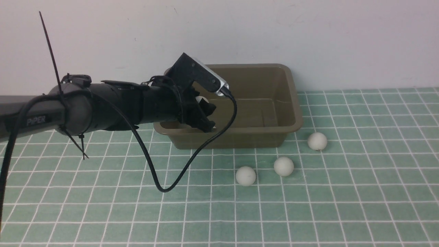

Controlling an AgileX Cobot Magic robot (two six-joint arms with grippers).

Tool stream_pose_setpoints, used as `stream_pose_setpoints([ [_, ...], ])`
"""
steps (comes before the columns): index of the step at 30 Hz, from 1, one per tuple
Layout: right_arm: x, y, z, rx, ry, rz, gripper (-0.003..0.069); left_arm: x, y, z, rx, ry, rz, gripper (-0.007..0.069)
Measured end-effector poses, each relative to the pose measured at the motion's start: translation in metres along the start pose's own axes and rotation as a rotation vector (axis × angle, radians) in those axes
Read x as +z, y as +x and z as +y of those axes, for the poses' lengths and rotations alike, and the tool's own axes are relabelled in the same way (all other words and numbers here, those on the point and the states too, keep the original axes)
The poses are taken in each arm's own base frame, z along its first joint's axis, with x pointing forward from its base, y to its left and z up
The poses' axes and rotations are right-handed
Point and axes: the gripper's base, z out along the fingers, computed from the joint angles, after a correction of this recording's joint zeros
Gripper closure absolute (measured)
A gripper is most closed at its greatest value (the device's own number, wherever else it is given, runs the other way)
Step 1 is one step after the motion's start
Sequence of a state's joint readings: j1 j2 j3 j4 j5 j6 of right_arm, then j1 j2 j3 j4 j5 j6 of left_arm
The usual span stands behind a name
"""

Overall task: Put the table tennis balls in the box on the green coffee tablecloth.
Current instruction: 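Drop the ball into the bin, then reach for and grasp a ping pong ball on the table beside the basket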

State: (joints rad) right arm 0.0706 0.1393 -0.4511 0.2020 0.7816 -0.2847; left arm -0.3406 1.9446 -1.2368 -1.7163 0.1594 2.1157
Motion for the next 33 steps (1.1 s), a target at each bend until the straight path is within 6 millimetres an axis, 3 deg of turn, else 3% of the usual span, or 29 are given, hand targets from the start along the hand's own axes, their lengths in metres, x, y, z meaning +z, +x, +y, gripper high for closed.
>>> stream_pose_setpoints([
  [8, 0.0, 0.0, 0.0, 0.0, 0.0, 0.0, 0.0435, 0.002, -0.001, 0.001, 0.017, -0.005, 0.0, 0.0235],
  [12, 0.0, 0.0, 0.0, 0.0, 0.0, 0.0, 0.0435, -0.01, -0.014, 0.005, -0.049, -0.028, -0.037, 0.0182],
  [17, 0.0, 0.0, 0.0, 0.0, 0.0, 0.0, 0.0435, -0.048, -0.049, 0.009, -0.225, -0.014, -0.168, 0.0176],
  [20, 0.0, 0.0, 0.0, 0.0, 0.0, 0.0, 0.0435, -0.088, -0.077, 0.003, -0.301, 0.089, -0.298, 0.0176],
  [23, 0.0, 0.0, 0.0, 0.0, 0.0, 0.0, 0.0435, -0.122, -0.091, -0.007, -0.273, 0.183, -0.355, 0.0176],
  [28, 0.0, 0.0, 0.0, 0.0, 0.0, 0.0, 0.0435, -0.167, -0.093, -0.033, -0.225, 0.413, -0.296, 0.0176],
  [33, 0.0, 0.0, 0.0, 0.0, 0.0, 0.0, 0.0435, -0.178, -0.08, -0.061, -0.224, 0.655, -0.079, 0.0176],
])
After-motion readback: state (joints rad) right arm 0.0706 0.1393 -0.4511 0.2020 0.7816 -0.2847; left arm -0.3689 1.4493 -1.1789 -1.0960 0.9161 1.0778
